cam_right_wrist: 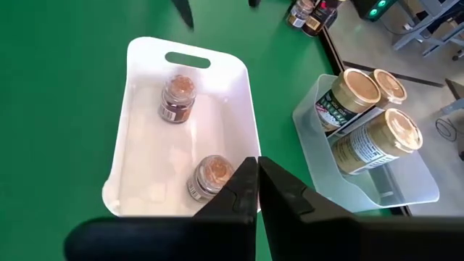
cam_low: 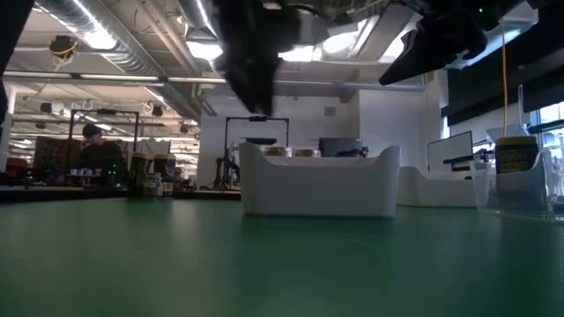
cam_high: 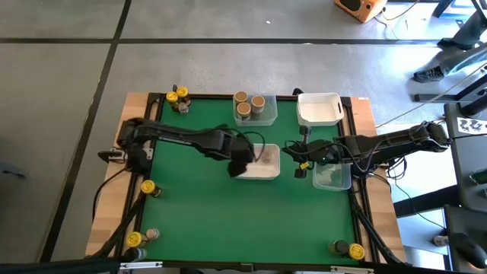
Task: Sort spices by type
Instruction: Put the brown seasoning bottle into the bottom white bin
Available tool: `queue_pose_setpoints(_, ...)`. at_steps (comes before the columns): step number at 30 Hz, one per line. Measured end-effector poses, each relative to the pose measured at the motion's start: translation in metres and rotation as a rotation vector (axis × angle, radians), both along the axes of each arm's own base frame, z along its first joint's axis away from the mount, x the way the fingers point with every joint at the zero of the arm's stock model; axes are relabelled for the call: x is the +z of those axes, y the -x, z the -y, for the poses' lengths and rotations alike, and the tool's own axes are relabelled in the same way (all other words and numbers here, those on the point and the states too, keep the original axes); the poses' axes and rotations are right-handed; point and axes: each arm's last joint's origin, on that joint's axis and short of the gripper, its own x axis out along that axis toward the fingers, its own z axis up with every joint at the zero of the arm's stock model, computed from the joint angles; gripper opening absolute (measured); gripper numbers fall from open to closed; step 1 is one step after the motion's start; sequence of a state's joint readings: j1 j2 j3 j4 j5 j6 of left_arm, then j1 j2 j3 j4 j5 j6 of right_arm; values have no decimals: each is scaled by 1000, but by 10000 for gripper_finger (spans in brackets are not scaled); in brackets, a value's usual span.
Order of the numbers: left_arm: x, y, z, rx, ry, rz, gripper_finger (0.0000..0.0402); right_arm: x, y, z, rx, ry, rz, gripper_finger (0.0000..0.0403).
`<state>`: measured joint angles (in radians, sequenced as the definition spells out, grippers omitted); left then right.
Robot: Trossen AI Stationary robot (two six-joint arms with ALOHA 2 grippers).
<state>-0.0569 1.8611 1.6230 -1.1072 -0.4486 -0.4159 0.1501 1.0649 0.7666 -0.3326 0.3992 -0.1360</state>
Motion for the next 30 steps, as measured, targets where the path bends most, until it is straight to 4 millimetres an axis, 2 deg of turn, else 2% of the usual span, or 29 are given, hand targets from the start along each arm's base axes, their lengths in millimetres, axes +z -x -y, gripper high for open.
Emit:
queue_pose_setpoints(7, 6, 56, 3, 120, -138, -106, 343, 0, 0, 0, 0, 0, -1, 14)
queue_pose_setpoints(14, -7, 102, -26, 312, -140, -115, 343, 0, 0, 0, 0, 0, -1, 14)
queue_pose_setpoints(23, -44, 127, -89, 571, -100, -235, 343, 0, 0, 0, 0, 0, 0, 14)
queue_pose_setpoints(30, -49, 135, -127, 614, -83, -231, 343, 0, 0, 0, 1, 2, -1, 14)
